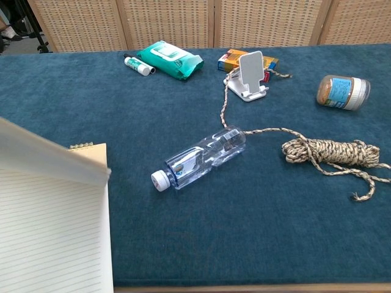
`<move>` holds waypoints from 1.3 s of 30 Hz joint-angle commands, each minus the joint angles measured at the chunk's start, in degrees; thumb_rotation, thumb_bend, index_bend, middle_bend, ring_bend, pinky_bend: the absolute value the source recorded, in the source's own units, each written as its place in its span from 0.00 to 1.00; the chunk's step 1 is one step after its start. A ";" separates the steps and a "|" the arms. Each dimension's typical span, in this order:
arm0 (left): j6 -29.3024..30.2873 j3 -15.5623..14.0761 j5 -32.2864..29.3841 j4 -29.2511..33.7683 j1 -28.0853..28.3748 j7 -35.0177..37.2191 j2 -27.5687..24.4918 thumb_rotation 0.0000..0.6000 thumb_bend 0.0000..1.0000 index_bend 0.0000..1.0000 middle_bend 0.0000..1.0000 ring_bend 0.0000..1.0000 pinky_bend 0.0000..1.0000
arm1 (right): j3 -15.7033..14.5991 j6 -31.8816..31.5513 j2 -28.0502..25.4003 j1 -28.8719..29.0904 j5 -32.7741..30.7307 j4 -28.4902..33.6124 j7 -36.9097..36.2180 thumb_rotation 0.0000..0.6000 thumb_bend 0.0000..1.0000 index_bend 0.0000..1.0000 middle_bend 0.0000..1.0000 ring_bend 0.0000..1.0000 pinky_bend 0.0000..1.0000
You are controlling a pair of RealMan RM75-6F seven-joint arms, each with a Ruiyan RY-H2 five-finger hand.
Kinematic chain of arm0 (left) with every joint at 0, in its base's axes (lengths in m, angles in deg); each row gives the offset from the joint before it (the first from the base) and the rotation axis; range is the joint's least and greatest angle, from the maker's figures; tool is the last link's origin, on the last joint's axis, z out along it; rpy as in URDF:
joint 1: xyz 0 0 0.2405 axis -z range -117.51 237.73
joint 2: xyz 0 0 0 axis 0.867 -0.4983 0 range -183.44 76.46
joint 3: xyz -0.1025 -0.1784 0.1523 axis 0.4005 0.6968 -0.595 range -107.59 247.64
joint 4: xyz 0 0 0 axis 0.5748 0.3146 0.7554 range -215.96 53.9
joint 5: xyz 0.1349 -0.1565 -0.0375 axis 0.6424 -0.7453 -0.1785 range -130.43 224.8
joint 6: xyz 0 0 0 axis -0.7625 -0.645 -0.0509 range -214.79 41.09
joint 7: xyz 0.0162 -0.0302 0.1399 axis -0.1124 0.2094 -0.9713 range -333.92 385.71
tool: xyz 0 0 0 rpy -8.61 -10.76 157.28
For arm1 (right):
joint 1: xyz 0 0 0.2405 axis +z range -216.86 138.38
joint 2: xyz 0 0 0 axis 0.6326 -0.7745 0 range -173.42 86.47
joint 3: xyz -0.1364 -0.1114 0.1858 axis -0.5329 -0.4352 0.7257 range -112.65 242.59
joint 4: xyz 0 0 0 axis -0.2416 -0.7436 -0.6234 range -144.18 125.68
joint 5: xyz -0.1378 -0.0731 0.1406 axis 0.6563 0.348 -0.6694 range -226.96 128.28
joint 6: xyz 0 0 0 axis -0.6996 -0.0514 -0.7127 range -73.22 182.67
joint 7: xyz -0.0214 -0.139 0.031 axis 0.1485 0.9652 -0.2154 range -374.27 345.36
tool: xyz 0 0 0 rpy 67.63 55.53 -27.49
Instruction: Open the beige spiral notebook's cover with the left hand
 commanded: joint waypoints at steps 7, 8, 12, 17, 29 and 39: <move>-4.98 14.59 -26.28 5.50 1.07 0.64 4.66 1.00 0.64 0.84 0.00 0.00 0.00 | 0.01 0.31 0.19 0.17 -0.23 -0.11 0.38 1.00 0.13 0.04 0.00 0.00 0.00; -6.08 15.91 -28.33 5.44 1.51 0.82 4.71 1.00 0.64 0.84 0.00 0.00 0.00 | -0.04 0.35 0.25 0.19 -0.15 -0.10 0.49 1.00 0.13 0.04 0.00 0.00 0.00; -8.98 20.88 -35.48 3.16 3.43 -1.28 5.76 1.00 0.65 0.84 0.00 0.00 0.00 | -0.05 0.35 0.44 0.21 -0.20 -0.13 0.82 1.00 0.13 0.04 0.00 0.00 0.00; -10.16 25.00 -41.14 -2.62 6.26 -8.56 9.48 1.00 0.64 0.84 0.00 0.00 0.00 | 0.06 0.61 0.68 0.40 -0.51 -0.27 1.27 1.00 0.13 0.04 0.00 0.00 0.00; -16.24 36.98 -57.11 -13.01 17.80 -27.60 18.48 1.00 0.65 0.84 0.00 0.00 0.00 | 0.44 1.90 2.15 1.29 -2.20 -0.85 4.03 1.00 0.13 0.04 0.00 0.00 0.00; -20.04 40.47 -60.97 -26.41 25.23 -36.26 25.09 1.00 0.63 0.84 0.00 0.00 0.00 | 0.82 3.05 2.90 1.94 -3.90 -1.57 4.99 1.00 0.13 0.04 0.00 0.00 0.00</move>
